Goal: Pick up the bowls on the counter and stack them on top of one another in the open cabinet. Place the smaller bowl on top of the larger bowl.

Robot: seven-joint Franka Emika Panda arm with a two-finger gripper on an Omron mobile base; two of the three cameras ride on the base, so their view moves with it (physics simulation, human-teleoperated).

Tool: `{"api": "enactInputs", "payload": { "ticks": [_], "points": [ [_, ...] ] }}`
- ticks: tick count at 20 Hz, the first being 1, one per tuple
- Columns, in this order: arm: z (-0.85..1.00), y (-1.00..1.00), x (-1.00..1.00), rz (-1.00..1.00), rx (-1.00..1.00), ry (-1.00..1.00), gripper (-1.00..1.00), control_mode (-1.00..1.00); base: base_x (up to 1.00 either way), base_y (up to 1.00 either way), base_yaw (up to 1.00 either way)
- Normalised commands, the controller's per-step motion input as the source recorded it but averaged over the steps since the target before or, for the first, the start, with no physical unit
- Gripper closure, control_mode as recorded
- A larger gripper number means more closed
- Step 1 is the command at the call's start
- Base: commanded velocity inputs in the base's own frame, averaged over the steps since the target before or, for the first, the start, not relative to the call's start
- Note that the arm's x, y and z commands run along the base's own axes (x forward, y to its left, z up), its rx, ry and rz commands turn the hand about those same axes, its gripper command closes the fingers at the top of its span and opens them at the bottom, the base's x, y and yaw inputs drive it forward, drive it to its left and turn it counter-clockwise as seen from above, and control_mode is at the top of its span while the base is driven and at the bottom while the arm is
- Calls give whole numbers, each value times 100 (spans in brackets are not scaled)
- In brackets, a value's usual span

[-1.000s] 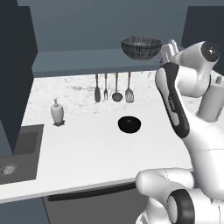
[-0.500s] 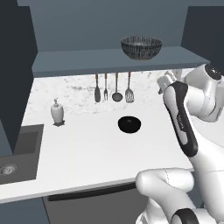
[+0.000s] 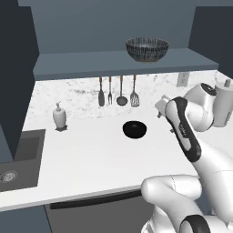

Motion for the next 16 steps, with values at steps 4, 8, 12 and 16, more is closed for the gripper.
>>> {"api": "enactInputs", "payload": {
  "ticks": [4, 8, 12, 16],
  "points": [
    [-55, 12, 52, 1, -10, 15, -100, -100, 0, 0, 0],
    [-38, 0, 53, 0, -2, 14, -100, -100, 0, 0, 0],
    [-38, 0, 51, 1, 0, 1, -100, -100, 0, 0, 0],
    [-33, -6, 49, 3, 0, 0, -100, -100, 0, 0, 0]
  ]
}}
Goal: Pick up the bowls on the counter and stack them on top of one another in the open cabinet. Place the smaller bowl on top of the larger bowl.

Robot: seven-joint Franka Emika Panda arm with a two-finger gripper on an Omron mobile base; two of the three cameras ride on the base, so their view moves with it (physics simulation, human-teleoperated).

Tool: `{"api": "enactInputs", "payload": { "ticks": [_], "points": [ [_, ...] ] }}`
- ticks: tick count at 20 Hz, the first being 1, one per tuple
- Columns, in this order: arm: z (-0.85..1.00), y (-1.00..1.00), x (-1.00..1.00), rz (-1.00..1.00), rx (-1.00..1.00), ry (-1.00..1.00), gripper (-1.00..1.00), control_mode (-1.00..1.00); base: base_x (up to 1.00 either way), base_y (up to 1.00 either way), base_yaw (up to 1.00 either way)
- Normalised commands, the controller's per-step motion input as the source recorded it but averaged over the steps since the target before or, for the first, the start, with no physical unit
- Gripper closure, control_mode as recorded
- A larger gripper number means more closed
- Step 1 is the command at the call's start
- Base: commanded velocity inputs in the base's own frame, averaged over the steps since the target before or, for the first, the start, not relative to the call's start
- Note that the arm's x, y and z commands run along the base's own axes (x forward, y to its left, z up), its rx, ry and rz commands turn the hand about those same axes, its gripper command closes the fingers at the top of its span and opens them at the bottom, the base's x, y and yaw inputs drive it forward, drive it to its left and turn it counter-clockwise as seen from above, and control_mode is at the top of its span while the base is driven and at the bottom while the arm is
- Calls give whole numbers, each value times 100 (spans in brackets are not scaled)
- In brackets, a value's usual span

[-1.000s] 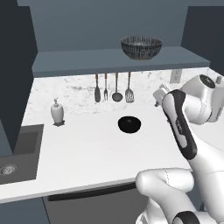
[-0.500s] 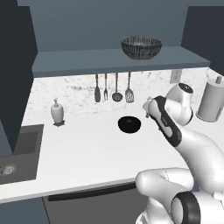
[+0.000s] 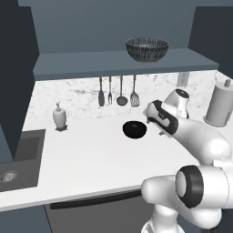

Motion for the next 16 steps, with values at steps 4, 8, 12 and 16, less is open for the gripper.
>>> {"api": "enactInputs", "payload": {
  "ticks": [4, 8, 12, 16],
  "points": [
    [-36, -17, 49, 6, 0, 0, -100, -100, 0, 0, 0],
    [-29, -8, 49, 5, 0, 0, -100, -100, 0, 0, 0],
    [-28, 0, 59, 3, 0, 0, -100, -100, 0, 0, 0],
    [-37, 0, 49, 2, 0, 0, -100, -100, 0, 0, 0]
  ]
}}
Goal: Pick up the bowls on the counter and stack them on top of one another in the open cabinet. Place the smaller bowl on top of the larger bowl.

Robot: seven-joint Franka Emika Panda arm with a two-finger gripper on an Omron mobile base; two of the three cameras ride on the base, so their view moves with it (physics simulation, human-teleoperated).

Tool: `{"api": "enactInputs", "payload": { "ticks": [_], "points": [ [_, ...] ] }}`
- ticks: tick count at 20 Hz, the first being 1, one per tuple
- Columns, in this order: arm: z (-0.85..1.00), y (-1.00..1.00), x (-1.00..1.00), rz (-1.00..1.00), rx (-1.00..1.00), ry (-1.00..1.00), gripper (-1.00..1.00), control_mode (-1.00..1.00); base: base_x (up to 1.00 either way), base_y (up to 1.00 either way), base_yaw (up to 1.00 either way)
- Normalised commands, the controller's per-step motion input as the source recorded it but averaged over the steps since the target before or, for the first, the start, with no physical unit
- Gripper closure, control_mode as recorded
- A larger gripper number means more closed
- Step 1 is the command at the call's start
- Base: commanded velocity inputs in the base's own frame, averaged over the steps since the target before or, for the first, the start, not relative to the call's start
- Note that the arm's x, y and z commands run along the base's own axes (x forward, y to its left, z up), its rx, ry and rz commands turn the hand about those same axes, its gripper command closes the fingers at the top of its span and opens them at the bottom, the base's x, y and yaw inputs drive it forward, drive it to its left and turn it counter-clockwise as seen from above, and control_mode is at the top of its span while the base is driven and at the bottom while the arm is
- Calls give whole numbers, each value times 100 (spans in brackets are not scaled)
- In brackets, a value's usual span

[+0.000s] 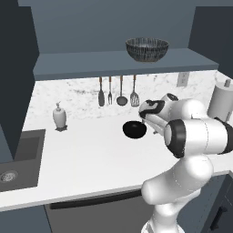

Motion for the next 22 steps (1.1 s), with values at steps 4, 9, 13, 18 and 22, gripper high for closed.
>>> {"api": "enactInputs", "payload": {
  "ticks": [4, 9, 13, 18, 22],
  "points": [
    [-51, 0, 29, 4, 0, 0, -100, -100, 0, 0, 0],
    [-31, 0, 36, 1, 0, 0, -100, -100, 0, 0, 0],
    [-6, 0, 39, 0, 0, 1, -100, -100, 0, 0, 0],
    [-16, 0, 28, 0, 0, 0, -100, -100, 0, 0, 0],
    [-23, 3, 15, 0, 0, 0, -100, -100, 0, 0, 0]
  ]
}}
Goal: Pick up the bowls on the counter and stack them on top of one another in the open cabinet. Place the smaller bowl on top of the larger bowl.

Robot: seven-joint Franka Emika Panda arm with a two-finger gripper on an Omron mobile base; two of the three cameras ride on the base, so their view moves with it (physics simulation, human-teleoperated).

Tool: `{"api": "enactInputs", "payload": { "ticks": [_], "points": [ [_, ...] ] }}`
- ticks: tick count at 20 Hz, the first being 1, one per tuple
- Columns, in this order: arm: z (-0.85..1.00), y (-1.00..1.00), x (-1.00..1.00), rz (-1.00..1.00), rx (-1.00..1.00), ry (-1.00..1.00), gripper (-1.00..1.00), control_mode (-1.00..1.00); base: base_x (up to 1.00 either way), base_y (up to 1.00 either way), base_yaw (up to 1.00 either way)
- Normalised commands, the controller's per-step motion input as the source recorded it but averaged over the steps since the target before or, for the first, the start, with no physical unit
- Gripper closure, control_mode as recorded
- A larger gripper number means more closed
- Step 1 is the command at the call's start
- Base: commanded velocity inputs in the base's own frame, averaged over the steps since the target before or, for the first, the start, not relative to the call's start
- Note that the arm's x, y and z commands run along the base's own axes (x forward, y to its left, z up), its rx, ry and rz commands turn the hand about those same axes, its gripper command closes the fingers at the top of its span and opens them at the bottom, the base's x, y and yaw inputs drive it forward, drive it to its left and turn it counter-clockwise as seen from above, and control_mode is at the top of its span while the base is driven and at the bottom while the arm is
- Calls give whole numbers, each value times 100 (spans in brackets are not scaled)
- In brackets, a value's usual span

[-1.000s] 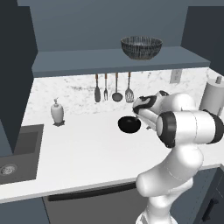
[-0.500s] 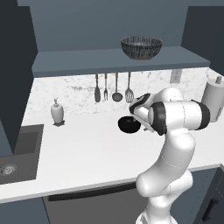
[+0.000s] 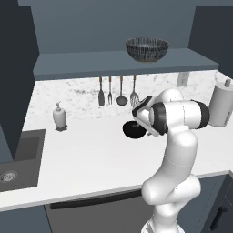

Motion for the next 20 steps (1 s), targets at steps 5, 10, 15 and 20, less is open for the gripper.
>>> {"api": "enactInputs", "payload": {
  "ticks": [5, 10, 15, 20],
  "points": [
    [-27, 15, 17, 0, 0, 0, -100, -100, 0, 0, 0],
    [-22, 21, 20, 0, 0, 0, 100, -100, 0, 0, 0],
    [-16, 13, 8, 0, 0, 0, 100, -100, 0, 0, 0],
    [-13, 1, 0, 0, 0, 0, 100, -100, 0, 0, 0]
  ]
}}
